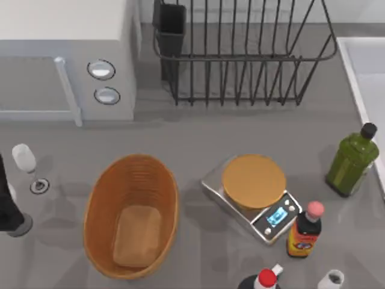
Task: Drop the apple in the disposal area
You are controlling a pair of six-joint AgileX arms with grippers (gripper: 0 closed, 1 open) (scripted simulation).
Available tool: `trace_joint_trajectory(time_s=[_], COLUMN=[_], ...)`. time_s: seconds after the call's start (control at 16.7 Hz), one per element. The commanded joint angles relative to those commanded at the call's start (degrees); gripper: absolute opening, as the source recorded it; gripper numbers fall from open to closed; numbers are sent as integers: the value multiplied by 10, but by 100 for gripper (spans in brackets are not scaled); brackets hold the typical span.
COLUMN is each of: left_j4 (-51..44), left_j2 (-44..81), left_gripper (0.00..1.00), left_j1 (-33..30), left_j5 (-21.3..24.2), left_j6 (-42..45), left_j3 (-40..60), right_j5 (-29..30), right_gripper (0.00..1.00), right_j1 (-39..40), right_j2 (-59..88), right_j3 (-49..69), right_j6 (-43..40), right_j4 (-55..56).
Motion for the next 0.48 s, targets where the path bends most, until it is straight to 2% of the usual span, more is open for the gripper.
trace_joint_trajectory(time_s=[0.24, 0.48], left_j4=[-12, -79], left_j2=[18, 126], left_gripper=[100, 100], left_j1=[12, 70], left_j5=[3, 19], left_j6=[15, 93], left_j3=[18, 111], right_j5=[0, 0], right_gripper=[100, 100], right_j1=[0, 0], right_j2=[0, 0], right_j3=[0, 0], right_j6=[0, 0], right_j4=[0, 0])
